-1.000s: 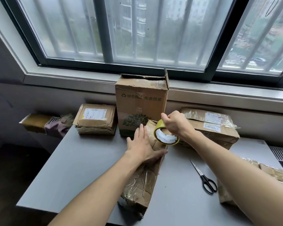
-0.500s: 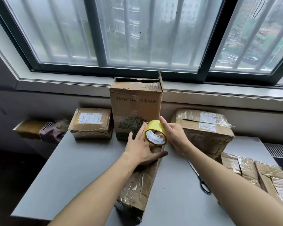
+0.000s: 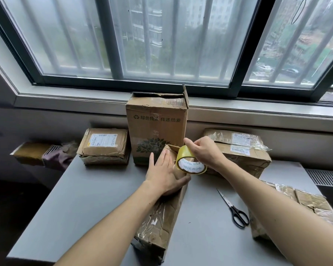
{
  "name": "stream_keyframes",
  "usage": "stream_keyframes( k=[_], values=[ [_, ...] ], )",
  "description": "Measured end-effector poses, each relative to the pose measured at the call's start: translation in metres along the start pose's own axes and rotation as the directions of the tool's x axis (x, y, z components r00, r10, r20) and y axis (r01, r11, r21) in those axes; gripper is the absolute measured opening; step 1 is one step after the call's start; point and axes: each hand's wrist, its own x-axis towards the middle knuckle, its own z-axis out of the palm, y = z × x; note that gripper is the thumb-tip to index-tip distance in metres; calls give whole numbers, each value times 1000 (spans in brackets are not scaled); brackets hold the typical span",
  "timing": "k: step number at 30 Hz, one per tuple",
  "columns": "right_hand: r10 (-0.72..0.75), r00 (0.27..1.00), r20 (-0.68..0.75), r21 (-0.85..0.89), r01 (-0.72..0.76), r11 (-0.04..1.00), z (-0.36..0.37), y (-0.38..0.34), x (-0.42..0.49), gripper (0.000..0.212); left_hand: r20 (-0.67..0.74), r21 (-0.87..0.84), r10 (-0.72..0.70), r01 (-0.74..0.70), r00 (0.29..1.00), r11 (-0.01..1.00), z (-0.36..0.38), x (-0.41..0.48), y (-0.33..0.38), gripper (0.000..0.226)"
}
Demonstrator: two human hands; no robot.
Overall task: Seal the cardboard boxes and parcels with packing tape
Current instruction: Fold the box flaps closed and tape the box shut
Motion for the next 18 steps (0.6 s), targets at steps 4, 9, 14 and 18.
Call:
stream_keyframes(
  k=[4,9,14,18],
  values=[
    [12,1000,3,243,-13,970,-3,20,-6,58,-42,-28,26,-27,999,999,3,-1,11,97],
    [123,992,2,470,-110,876,0,39,-14,66,-56,-86,32,-36,998,996,2,-3,9,93],
    [171,984,-56,478,-124,869,-1,54,-15,59,-72,-140,9,-19,997,990,2,-3,11,96],
    [152,985,-80,477,-96,873,0,53,-14,60,-81,-189,-17,2,997,982,1,-1,12,102]
  ],
)
